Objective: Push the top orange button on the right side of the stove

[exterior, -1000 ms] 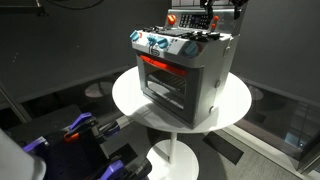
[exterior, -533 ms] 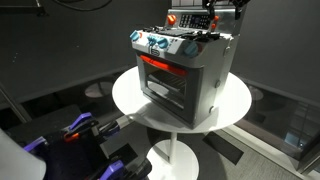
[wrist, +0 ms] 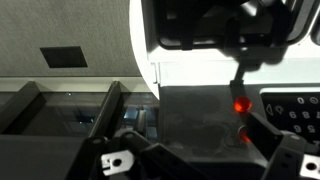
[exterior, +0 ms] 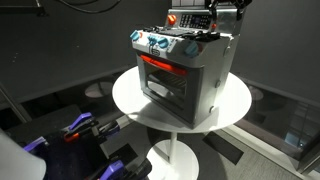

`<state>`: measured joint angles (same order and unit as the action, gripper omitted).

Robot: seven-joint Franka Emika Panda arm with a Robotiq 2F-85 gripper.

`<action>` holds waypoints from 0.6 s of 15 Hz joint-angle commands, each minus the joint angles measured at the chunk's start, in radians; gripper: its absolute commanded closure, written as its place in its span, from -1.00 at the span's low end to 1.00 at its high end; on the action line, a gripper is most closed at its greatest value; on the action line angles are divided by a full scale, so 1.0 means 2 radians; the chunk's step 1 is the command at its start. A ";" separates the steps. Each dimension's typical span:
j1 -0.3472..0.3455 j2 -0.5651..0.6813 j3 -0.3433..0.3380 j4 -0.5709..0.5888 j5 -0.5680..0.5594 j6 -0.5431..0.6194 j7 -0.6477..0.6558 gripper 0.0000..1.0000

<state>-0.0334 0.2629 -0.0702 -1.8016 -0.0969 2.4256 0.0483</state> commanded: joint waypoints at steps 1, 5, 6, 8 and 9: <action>0.002 0.022 0.000 0.033 0.000 -0.007 0.014 -1.00; 0.001 -0.010 0.006 0.009 0.009 -0.058 -0.008 -1.00; 0.001 -0.023 0.008 -0.001 0.010 -0.076 -0.017 -1.00; 0.000 -0.039 0.012 -0.010 0.011 -0.109 -0.031 -1.00; -0.002 -0.049 0.015 -0.017 0.015 -0.125 -0.043 -1.00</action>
<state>-0.0287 0.2370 -0.0548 -1.7951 -0.0969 2.2636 0.0292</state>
